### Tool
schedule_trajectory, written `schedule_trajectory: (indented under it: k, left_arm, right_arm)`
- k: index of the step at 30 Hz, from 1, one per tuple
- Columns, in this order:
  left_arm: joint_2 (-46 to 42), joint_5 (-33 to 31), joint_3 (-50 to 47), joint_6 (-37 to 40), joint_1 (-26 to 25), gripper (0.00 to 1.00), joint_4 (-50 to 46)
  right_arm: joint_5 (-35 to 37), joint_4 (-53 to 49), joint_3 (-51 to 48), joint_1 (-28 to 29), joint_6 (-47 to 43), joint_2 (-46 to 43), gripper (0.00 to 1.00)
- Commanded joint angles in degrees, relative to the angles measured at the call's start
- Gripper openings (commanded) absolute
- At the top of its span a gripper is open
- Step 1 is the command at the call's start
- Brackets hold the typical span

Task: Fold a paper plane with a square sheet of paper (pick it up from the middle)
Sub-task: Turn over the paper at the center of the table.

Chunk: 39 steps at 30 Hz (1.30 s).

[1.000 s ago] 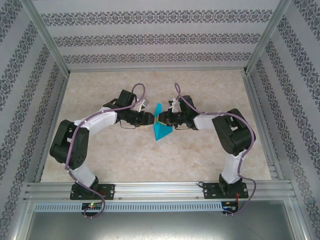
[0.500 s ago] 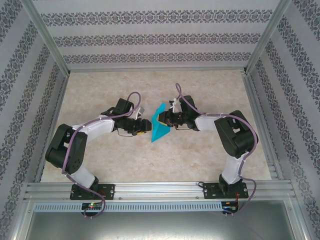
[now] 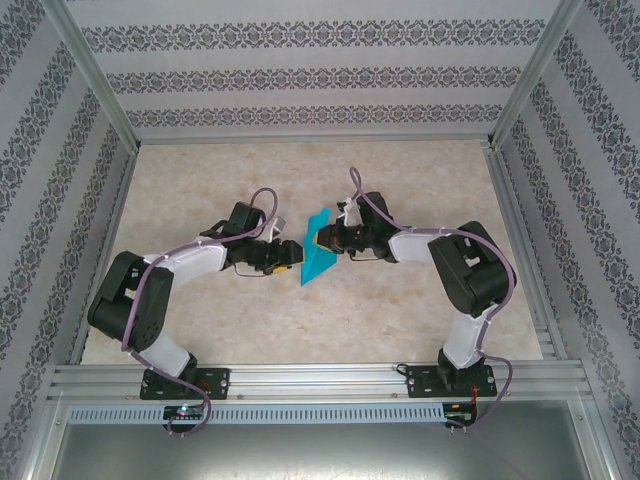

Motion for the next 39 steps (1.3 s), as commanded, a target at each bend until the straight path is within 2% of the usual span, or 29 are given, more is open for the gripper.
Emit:
schedule_trajectory:
  k: [1, 14, 21, 25, 29, 39]
  left_arm:
    - [-4.4, -1.1, -1.5, -4.5, 0.0, 0.64, 6.1]
    - [-17.2, -3.8, -5.1, -13.6, -0.3, 0.85, 10.2]
    - [-14.6, -2.1, -5.3, -13.6, -0.8, 0.85, 11.8]
    - [-13.6, 0.2, -5.4, -16.7, -1.5, 0.85, 18.4]
    - [-11.8, 2.3, -3.3, -16.8, -2.7, 0.84, 19.8]
    - [-10.5, 4.4, -0.3, -16.2, -3.0, 0.73, 19.7]
  right_arm:
    - [0.6, -0.6, -0.4, 0.4, 0.7, -4.1, 0.05]
    - [0.9, 1.0, 0.5, -0.4, 4.4, -12.8, 0.0]
    - [0.0, 2.1, 0.7, -0.3, 5.7, -14.2, 0.0]
    - [0.0, 2.6, 0.2, -0.2, 6.3, -15.2, 0.0]
    - [0.2, 3.7, -0.1, -0.2, 7.1, -15.6, 0.0]
    - [0.2, 4.6, -1.4, -0.5, 7.7, -15.8, 0.0]
